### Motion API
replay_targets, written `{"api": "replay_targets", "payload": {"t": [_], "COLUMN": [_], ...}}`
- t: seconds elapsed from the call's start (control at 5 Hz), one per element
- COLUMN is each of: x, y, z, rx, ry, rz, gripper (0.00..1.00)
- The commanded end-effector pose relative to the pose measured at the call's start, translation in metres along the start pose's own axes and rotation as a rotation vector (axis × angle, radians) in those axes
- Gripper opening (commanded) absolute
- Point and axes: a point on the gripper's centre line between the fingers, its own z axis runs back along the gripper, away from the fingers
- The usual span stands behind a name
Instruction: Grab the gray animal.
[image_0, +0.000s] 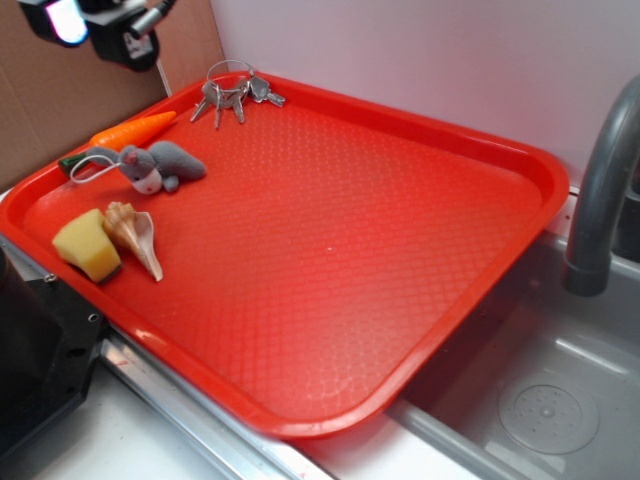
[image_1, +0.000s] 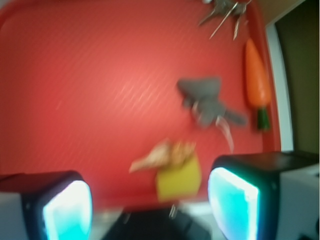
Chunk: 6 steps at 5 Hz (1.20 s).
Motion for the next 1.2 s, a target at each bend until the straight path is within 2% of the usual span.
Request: {"api": "replay_targets", "payload": {"t": [0.0, 0.2, 0.4, 0.6, 0.8, 1.0], "x": [0.03, 0.026, 0.023, 0.025, 0.032, 0.035], "y": [0.061, 0.08, 0.078, 0.071, 0.058, 0.051], "z": [-0.039, -0.06, -0.087, -0.118, -0.141, -0.153], "rx": [0.061, 0.046, -0.031, -0.03, -0.053, -0.023], "ry": [-0.025, -0.013, 0.004, 0.043, 0.053, 0.08], "rz": [0.059, 0.138, 0.111, 0.08, 0.06, 0.06], "gripper": [1.0, 1.0, 1.0, 1.0, 1.0, 0.92]}}
